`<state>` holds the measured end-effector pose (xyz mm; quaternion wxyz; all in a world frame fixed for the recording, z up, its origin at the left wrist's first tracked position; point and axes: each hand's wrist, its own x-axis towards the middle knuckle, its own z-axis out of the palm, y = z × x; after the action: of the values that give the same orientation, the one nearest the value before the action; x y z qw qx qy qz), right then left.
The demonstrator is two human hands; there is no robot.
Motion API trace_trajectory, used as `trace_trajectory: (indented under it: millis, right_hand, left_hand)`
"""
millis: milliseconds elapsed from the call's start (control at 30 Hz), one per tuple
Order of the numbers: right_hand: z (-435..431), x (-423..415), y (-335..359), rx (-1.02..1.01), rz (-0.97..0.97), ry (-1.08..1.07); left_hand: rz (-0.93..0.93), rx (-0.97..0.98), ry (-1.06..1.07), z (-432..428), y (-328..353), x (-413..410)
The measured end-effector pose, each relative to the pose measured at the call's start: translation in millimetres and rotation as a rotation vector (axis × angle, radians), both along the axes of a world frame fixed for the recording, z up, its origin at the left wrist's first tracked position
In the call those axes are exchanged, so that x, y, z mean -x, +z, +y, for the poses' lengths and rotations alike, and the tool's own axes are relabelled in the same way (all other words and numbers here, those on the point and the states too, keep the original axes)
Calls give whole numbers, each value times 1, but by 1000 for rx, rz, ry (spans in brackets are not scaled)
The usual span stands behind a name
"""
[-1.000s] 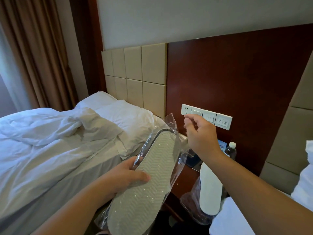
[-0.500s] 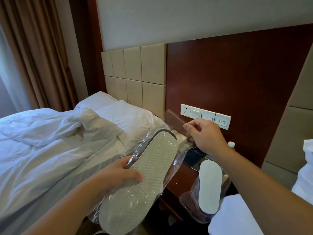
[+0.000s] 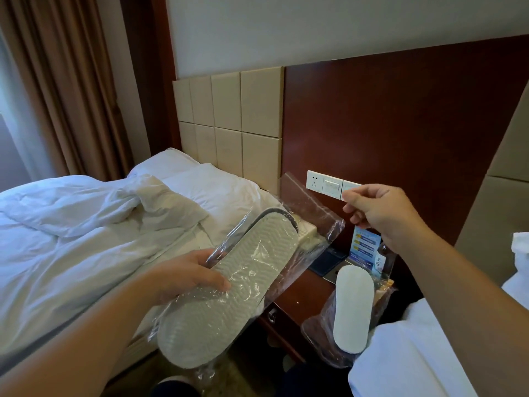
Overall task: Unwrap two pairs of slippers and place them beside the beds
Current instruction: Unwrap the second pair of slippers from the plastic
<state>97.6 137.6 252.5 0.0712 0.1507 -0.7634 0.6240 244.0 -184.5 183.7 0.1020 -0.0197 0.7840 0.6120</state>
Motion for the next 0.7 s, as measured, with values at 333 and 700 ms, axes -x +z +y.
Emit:
trace_trajectory:
  millis: [333,700]
  right_hand:
    - [-44,-22,1,-370,43,200]
    - [-43,-15,-11,-495,-224,631]
  left_hand:
    - [22,181,-69,7,17,11]
    - [-6,477,-107,6,43,20]
